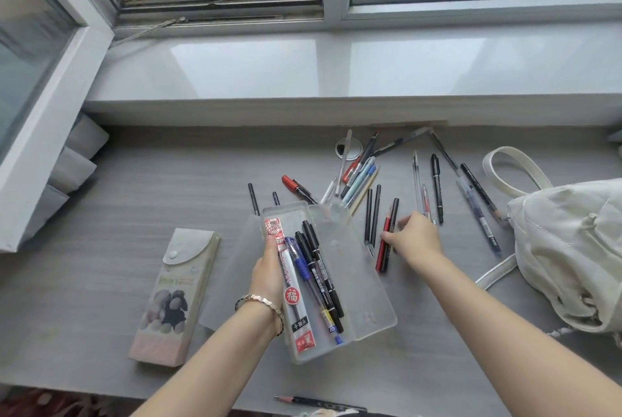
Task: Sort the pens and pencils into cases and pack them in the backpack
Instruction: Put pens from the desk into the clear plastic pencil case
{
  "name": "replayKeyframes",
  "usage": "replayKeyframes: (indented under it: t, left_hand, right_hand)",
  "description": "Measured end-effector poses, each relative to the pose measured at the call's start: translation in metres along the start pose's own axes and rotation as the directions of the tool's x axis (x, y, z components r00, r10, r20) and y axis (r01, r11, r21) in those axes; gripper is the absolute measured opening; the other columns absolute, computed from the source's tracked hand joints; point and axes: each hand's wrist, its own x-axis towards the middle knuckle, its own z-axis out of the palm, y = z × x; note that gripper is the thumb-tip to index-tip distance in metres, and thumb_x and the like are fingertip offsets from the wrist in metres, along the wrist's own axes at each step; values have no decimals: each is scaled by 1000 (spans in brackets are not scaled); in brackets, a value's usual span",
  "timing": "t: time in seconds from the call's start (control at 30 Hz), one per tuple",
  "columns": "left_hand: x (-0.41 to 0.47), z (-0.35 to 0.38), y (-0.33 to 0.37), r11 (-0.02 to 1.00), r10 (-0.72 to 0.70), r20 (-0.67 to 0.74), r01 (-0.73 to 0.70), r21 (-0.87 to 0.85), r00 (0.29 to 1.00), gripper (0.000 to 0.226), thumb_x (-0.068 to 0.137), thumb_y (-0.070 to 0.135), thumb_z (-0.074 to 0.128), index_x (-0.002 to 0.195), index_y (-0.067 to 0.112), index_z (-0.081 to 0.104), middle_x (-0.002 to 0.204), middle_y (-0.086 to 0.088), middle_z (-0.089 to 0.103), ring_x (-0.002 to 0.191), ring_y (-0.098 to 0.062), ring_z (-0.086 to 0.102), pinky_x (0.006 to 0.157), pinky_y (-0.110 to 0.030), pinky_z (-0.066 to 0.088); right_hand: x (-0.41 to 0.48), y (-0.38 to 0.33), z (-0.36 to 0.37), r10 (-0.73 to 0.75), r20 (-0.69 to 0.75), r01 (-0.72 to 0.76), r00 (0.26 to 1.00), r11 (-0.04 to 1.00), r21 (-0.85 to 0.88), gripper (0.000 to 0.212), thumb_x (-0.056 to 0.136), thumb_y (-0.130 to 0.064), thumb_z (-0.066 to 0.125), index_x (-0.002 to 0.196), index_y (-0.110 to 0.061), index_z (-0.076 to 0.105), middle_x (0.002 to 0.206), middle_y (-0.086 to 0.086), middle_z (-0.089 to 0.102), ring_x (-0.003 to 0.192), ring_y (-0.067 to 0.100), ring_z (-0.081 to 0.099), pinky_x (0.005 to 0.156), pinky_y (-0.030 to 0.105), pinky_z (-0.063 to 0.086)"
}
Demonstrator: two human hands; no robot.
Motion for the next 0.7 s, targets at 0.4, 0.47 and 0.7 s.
replayKeyframes:
  t: [0.4, 0.47, 0.7]
  left_hand:
    - [5, -15, 9, 992, 110, -57, -106, 65, 992, 54, 91, 58, 32, 87, 16, 66, 95, -13, 69, 93, -31, 64, 95, -46, 47]
    - [6, -21, 11, 987, 133, -73, -126, 103, 988, 59, 90, 60, 30, 94, 14, 67, 99, -13, 70, 95, -31, 64, 96, -46, 47]
    - [6, -37, 11, 979, 160, -131, -141, 148, 978, 63, 89, 61, 28, 111, 14, 63, 109, -13, 67, 103, -31, 61, 99, -46, 44]
  right_hand:
    - [0, -20, -7, -404, 58, 407, 913, 897, -172, 16, 88, -10, 45, 95, -4, 59, 89, 10, 49, 85, 32, 54, 70, 34, 42]
    - [-2, -23, -3, -476, 223, 525, 851, 775, -352, 17, 88, -7, 45, 96, -9, 59, 91, 8, 46, 89, 33, 55, 72, 34, 44]
    - [-4, -20, 2, -497, 388, 623, 776, 509, -594, 24, 88, -5, 44, 107, -12, 57, 107, 11, 51, 92, 33, 58, 62, 30, 38]
